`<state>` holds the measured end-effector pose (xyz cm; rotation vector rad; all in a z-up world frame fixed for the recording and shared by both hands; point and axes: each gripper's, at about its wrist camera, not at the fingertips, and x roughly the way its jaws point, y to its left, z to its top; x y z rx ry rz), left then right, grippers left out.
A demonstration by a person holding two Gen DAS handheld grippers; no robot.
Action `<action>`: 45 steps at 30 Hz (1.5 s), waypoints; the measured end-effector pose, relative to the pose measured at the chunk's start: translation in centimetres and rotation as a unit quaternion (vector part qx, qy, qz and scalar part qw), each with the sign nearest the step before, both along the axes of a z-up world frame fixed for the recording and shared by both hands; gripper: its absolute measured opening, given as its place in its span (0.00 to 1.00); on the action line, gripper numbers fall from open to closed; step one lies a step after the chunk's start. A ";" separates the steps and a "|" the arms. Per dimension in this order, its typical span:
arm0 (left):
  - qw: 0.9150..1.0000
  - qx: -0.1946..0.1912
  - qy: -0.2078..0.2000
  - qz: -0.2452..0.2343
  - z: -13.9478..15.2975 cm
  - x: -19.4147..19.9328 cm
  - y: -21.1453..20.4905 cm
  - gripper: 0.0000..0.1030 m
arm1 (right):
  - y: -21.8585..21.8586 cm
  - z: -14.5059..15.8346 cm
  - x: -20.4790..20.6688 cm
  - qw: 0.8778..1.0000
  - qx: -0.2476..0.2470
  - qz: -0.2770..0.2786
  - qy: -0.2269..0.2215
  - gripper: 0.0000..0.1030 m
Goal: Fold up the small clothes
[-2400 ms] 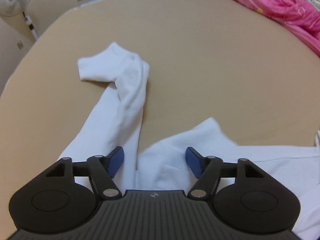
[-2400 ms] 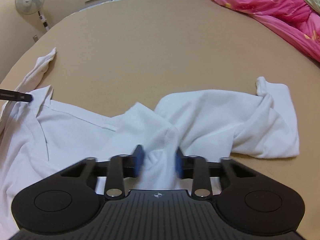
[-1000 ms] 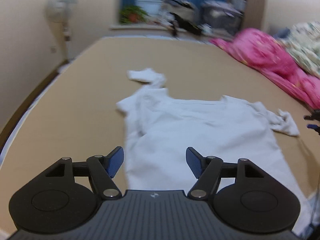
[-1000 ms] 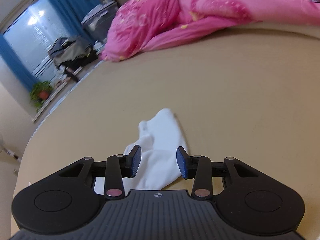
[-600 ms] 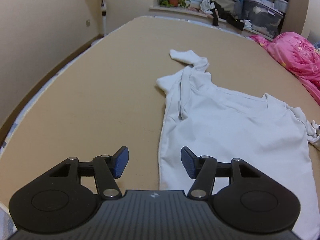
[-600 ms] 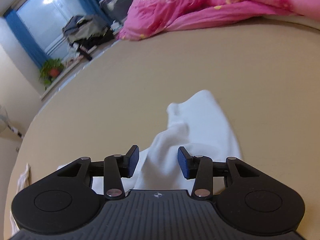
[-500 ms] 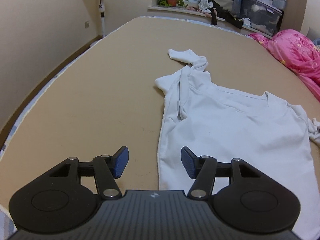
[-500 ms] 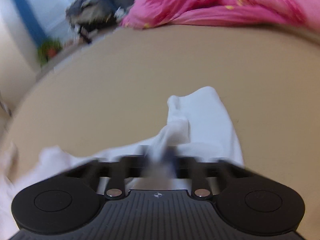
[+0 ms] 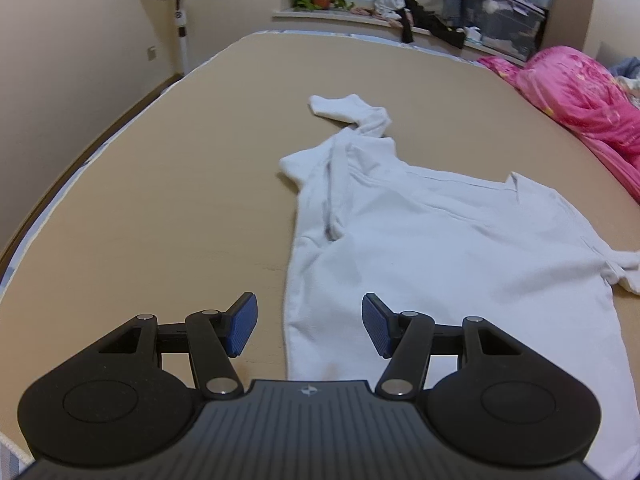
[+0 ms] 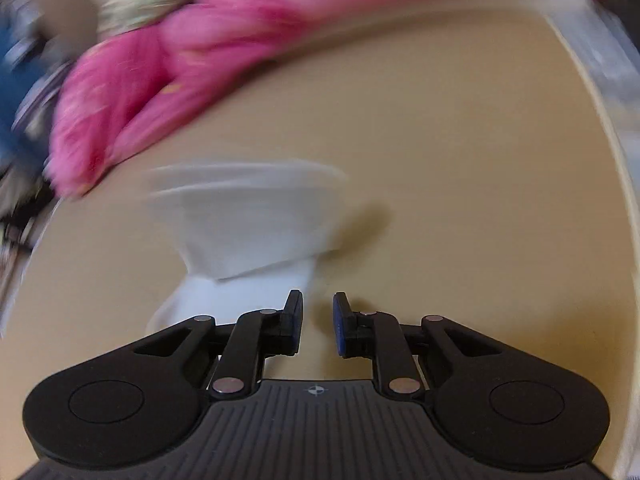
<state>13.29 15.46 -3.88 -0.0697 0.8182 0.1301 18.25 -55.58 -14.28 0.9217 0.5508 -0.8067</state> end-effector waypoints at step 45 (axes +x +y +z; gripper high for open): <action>0.992 -0.072 0.102 -0.033 -3.1 -8.8 2.6 0.22 | 20.2 10.2 -13.9 0.905 -0.017 0.423 -0.027 0.20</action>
